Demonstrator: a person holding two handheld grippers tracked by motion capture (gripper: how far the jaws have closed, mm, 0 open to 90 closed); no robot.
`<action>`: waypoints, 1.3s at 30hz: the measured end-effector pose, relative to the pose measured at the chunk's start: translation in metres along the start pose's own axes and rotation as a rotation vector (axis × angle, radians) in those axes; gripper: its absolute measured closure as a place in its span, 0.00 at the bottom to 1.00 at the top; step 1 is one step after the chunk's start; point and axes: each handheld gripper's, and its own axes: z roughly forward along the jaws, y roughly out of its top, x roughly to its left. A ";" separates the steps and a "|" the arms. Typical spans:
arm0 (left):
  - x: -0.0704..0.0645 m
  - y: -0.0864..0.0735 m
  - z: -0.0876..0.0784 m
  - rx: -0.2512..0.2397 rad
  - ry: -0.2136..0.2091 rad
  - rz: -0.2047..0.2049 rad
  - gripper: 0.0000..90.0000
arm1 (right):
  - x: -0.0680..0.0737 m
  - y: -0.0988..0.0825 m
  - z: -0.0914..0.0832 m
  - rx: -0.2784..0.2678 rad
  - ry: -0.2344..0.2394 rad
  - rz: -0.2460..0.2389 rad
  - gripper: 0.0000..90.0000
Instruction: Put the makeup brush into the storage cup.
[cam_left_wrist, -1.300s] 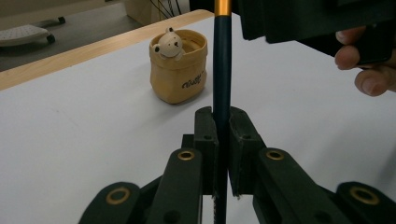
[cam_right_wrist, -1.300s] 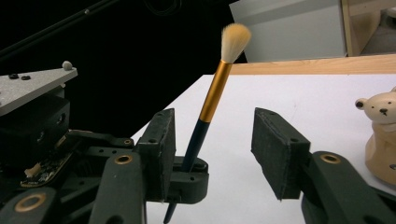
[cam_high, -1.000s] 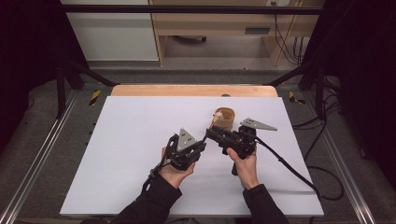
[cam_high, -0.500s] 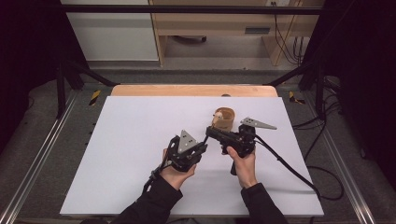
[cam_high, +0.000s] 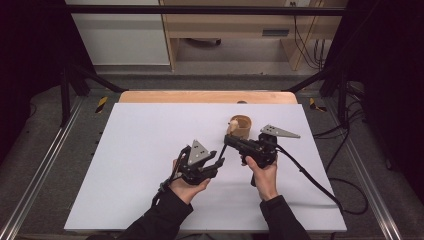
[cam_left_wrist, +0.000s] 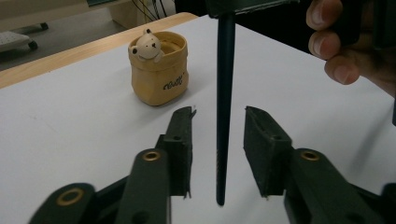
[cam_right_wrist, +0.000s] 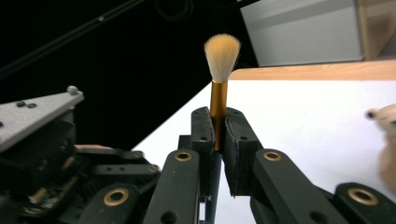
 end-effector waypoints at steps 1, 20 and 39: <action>0.002 -0.001 -0.002 -0.004 -0.001 0.002 0.63 | 0.000 0.001 -0.001 -0.001 -0.009 -0.012 0.93; 0.056 -0.025 -0.048 -0.023 0.041 -0.004 0.35 | -0.004 0.014 -0.019 0.008 -0.120 -0.129 0.93; 0.103 -0.056 -0.091 -0.038 0.154 -0.045 0.16 | -0.015 0.027 -0.024 0.020 -0.210 -0.162 0.93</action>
